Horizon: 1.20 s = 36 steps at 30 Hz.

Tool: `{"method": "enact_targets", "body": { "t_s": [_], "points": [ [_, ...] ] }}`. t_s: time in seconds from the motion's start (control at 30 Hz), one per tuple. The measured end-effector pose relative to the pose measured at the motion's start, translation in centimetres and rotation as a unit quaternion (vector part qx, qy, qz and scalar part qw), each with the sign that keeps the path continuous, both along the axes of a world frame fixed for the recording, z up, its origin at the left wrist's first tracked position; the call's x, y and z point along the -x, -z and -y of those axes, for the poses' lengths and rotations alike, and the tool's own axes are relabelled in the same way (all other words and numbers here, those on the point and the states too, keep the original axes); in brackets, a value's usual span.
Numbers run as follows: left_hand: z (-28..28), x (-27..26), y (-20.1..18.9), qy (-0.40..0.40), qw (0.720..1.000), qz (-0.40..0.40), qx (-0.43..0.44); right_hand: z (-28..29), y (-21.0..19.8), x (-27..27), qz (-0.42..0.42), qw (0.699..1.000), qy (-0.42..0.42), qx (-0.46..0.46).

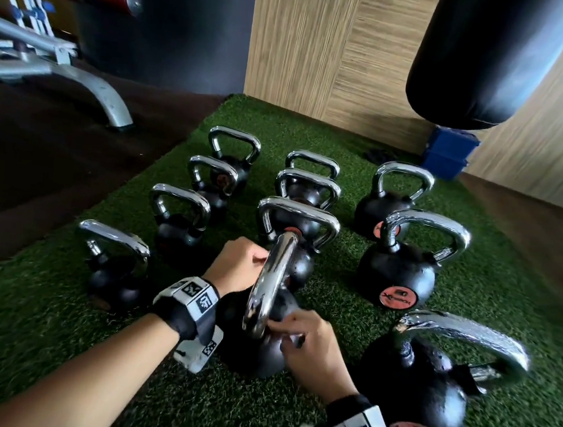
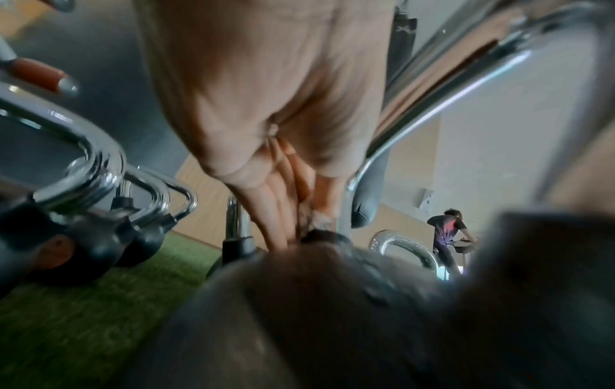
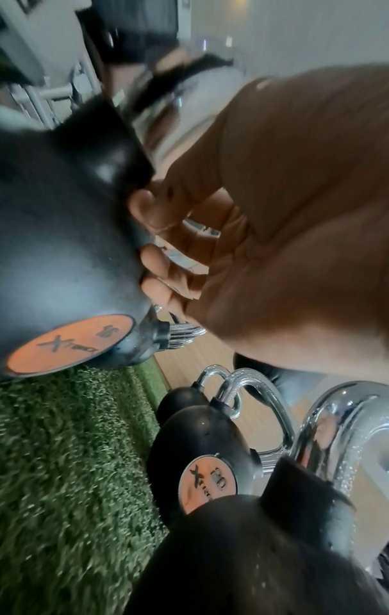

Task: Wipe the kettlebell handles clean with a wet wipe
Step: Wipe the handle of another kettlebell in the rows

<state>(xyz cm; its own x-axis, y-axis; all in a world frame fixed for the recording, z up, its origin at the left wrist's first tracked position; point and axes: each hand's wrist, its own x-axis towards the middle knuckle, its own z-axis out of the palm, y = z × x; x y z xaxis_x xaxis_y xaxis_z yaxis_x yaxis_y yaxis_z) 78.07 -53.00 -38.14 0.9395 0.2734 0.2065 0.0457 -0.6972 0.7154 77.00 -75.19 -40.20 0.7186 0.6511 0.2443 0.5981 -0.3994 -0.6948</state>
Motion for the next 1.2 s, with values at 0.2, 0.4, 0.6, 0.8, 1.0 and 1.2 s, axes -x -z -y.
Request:
{"method": "enact_targets", "body": {
  "t_s": [0.2, 0.4, 0.6, 0.8, 1.0, 1.2],
  "points": [
    [-0.9, 0.1, 0.9, 0.014, 0.996, 0.007, 0.093, -4.0, 2.0, -4.1, -0.141, 0.981, 0.128, -0.029],
    [-0.6, -0.5, -0.1, 0.022, 0.995, 0.074, 0.059, -4.9, 4.3, -4.5, -0.170, 0.971, 0.158, -0.051],
    [-0.4, -0.6, -0.7, 0.025, 0.979, 0.094, 0.177, -5.0, 4.4, -4.3, -0.169, 0.969, 0.166, -0.068],
    [-0.7, -0.2, -3.7, 0.087, 0.940, 0.094, 0.317, -5.1, 4.6, -4.4, -0.165, 0.969, 0.170, -0.074],
    [-1.0, 1.9, -5.7, 0.076, 0.970, 0.059, 0.223, -5.1, 4.6, -4.4, -0.165, 0.969, 0.170, -0.072],
    [-1.2, 3.3, -7.2, 0.070, 0.950, -0.038, 0.302, -5.0, 4.8, -4.4, -0.173, 0.966, 0.169, -0.088]
  ]
}}
